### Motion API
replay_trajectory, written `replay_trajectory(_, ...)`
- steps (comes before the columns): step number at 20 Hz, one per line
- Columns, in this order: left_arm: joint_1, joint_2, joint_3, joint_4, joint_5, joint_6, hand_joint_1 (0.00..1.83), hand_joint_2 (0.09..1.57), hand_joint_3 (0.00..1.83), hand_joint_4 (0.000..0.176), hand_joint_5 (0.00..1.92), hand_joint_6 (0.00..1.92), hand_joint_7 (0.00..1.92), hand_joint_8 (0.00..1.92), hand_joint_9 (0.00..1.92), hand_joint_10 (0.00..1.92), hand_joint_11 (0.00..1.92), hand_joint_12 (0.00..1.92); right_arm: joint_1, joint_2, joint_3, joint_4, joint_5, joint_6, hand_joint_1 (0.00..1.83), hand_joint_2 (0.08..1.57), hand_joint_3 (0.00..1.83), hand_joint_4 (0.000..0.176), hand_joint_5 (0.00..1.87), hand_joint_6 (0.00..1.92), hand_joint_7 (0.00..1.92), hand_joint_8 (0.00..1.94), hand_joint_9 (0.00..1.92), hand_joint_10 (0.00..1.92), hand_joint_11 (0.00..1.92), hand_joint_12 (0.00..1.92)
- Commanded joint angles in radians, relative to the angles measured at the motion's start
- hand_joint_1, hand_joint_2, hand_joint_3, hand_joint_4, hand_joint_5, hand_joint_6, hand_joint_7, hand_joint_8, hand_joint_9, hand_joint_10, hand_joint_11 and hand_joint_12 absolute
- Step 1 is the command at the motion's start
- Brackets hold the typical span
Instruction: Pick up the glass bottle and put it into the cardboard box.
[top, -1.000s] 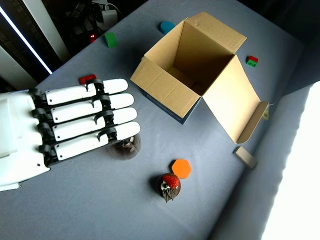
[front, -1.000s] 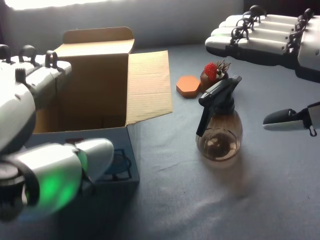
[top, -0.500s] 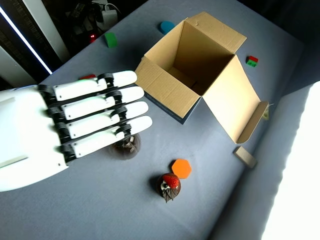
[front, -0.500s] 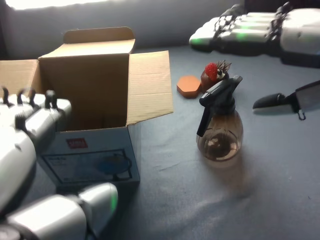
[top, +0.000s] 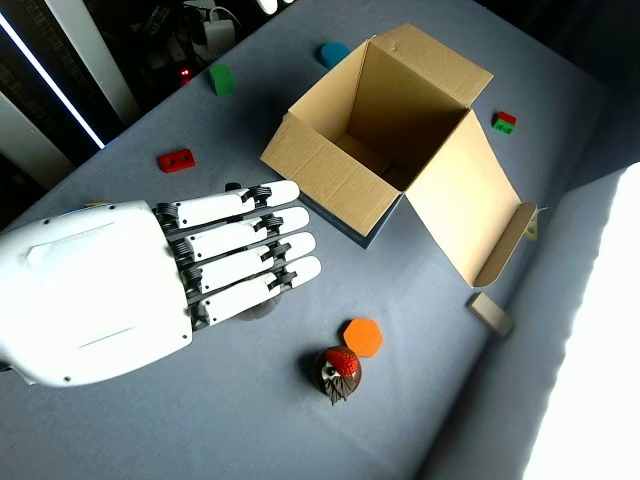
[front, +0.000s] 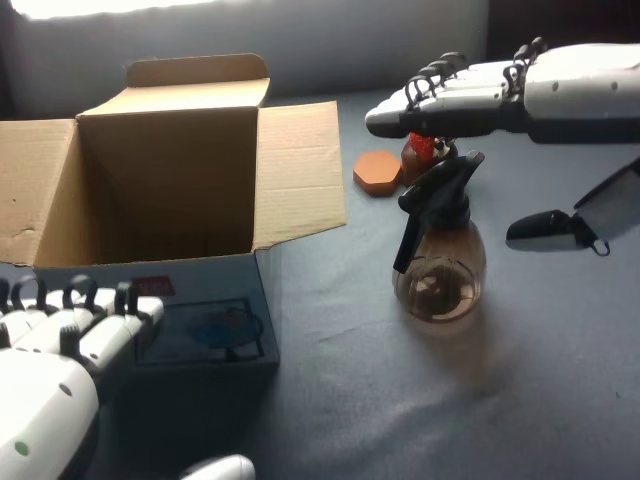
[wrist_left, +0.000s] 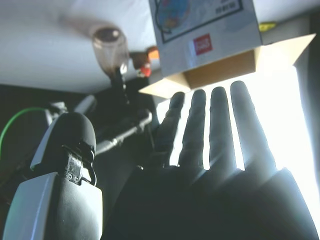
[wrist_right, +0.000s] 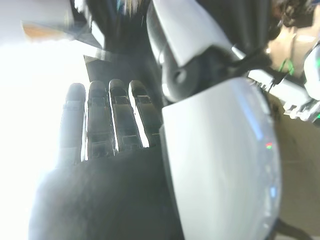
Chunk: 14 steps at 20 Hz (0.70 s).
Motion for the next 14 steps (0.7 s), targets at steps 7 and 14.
replay_trajectory(7,0.156,0.004,0.003,0.187,0.062,-0.162,0.07,1.19,0.0,0.0,0.05,0.01,0.04,0.01,0.03,0.01,0.0,0.21,0.04,-0.042,0.075,-0.061,0.076,0.183,1.19,0.75,0.61,0.0,0.0,0.0,0.0,0.0,0.0,0.0,0.0,0.0)
replay_trajectory(14,0.327,-0.051,0.038,0.312,0.1,-0.333,0.08,1.2,0.0,0.0,0.04,0.01,0.03,0.0,0.02,0.0,0.0,0.23,0.043,-0.093,0.123,-0.102,0.065,0.226,1.23,0.73,0.62,0.0,0.0,0.0,0.0,0.0,0.0,0.0,0.0,0.0)
